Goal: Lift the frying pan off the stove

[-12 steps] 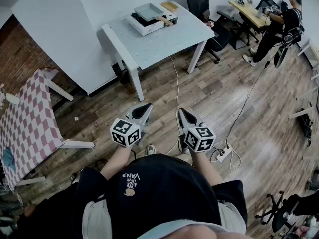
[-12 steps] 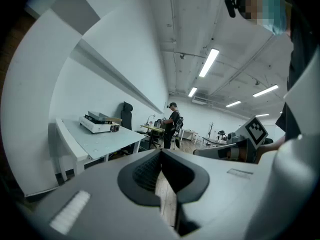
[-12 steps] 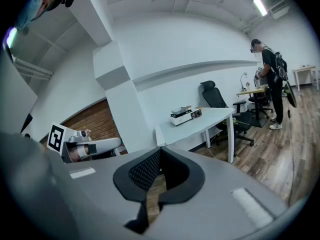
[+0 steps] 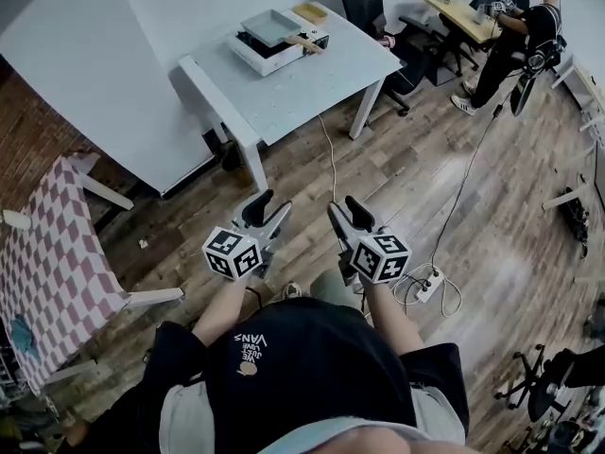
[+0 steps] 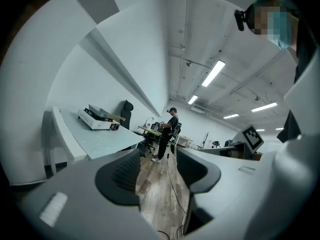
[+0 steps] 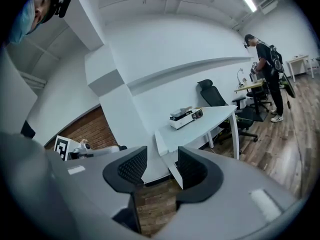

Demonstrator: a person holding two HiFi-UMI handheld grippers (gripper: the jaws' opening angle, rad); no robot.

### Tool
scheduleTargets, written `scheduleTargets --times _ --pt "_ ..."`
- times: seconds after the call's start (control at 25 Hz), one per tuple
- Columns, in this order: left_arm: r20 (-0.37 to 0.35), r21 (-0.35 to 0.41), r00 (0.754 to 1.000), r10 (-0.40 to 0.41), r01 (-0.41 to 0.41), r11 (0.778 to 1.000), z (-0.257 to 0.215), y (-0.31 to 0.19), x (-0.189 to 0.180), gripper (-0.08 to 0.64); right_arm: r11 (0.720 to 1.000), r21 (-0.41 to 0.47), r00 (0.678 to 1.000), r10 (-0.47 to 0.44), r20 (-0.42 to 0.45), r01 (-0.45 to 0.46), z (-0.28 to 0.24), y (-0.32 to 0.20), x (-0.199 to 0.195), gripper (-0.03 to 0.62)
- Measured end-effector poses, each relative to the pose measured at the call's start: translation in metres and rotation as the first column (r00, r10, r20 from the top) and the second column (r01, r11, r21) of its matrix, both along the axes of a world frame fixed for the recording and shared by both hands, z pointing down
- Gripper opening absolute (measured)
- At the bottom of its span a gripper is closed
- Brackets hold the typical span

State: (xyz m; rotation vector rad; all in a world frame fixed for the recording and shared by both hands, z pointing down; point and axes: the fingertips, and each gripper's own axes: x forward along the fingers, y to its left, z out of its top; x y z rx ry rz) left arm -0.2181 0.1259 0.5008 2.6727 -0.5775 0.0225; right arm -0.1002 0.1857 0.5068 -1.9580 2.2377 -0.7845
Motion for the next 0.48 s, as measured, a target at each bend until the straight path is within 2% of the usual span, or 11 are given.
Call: scheduleTargets --times 0.2,0.48 --pt "-0.019 -0.065 1.0 0.006 -0.007 0.998 0.007 -0.02 0.016 0.218 1.0 -0.016 0.999 -0.021 0.034 0.022 0.002 -0.02 0.016 0.181" --pt "-0.031 -0.114 0.999 -0.032 0.028 0.993 0.008 -0.08 0.04 0.23 0.998 -0.025 0.996 -0.049 0.079 0.051 0.009 -0.086 0.059 0.181"
